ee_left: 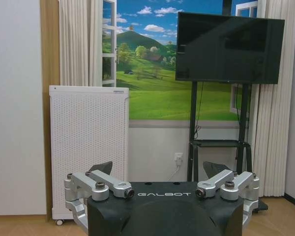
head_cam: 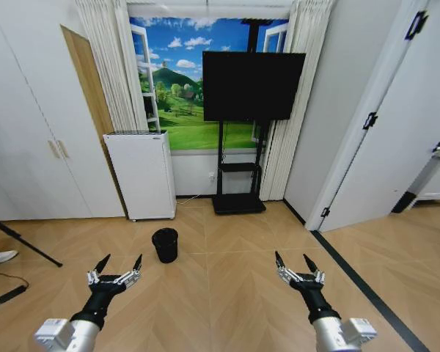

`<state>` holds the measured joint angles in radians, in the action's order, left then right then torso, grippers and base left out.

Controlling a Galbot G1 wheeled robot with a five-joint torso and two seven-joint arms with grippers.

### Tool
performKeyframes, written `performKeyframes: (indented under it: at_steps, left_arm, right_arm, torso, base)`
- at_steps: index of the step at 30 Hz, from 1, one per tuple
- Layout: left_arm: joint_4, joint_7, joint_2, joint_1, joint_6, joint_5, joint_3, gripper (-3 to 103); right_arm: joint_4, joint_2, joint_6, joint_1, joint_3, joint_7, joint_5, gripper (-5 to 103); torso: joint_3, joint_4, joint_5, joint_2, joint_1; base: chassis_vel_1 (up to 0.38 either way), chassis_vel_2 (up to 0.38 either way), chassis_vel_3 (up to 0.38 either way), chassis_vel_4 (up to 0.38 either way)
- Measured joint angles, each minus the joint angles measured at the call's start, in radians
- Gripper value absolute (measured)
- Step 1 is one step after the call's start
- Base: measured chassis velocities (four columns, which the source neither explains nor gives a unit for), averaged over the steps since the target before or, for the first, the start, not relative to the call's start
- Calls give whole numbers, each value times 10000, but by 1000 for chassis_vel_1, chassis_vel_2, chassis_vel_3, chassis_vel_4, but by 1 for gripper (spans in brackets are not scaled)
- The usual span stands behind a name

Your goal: Pick up the trash bin and place the garbage on the floor into it.

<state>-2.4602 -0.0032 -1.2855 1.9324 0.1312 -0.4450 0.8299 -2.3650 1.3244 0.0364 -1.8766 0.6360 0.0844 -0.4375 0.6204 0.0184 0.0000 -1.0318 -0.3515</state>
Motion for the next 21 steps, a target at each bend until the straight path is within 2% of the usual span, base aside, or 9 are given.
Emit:
performKeyframes:
  at_steps: [21]
  left_arm:
    - [0,0,0,0,1,0,0,100]
  right_arm:
    - [0,0,0,0,0,0,0,100]
  torso:
    - [0,0,1,0,1]
  base:
    - [0,0,0,0]
